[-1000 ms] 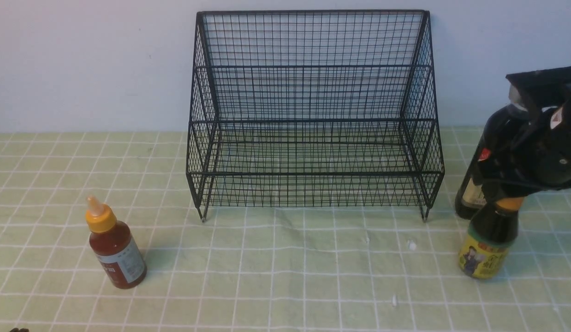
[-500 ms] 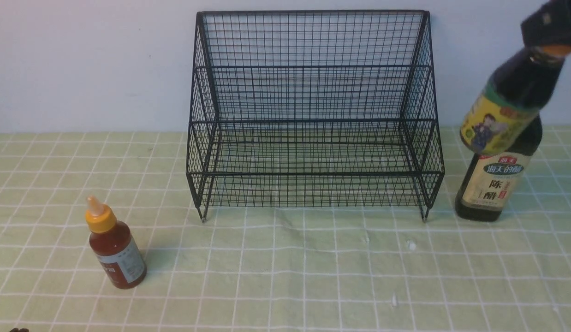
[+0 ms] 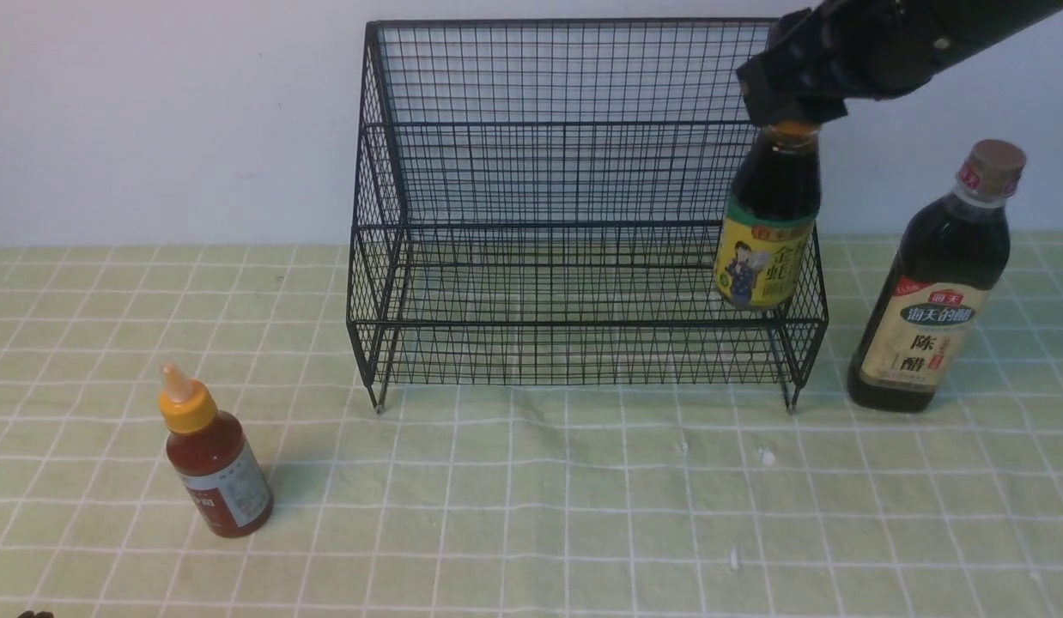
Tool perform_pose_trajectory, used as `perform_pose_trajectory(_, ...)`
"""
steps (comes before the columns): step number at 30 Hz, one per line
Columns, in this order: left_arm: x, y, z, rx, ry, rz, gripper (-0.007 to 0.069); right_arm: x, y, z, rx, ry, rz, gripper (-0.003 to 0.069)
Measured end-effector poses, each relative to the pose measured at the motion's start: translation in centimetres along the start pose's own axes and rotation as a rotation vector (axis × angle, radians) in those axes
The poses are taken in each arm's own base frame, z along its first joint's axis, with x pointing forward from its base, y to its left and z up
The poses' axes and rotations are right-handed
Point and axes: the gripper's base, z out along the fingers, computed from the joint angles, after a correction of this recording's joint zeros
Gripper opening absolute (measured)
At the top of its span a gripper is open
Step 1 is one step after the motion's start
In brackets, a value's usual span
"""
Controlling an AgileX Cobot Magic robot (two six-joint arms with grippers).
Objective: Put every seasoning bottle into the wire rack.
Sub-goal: Use the right arm to put the condiment bottle back on the shelf
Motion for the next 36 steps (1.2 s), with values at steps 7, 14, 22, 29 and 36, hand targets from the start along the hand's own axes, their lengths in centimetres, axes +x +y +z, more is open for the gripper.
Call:
perform_pose_trajectory(7,0.0,0.0,0.0,0.000,0.000,0.000,-0.0006,-0.1,-0.1,3.3,0.000,0.015,0.001,0.0283)
perform_pose_trajectory(14,0.0,0.0,0.0,0.000,0.000,0.000,-0.0006,-0.3,-0.2,5.2,0.007,-0.001,-0.003,0.0283)
perform_pose_trajectory(22,0.0,0.0,0.0,0.000,0.000,0.000,-0.0006,1.2,0.0,7.4,0.000,0.104,0.016,0.0283)
perform_pose_trajectory(29,0.0,0.0,0.0,0.000,0.000,0.000,-0.0006,1.4,0.0,7.2,-0.001,0.133,0.020,0.0283)
perform_pose_trajectory(36,0.0,0.0,0.0,0.000,0.000,0.000,-0.0006,2.1,0.0,7.9,-0.003,0.199,0.017,0.0283)
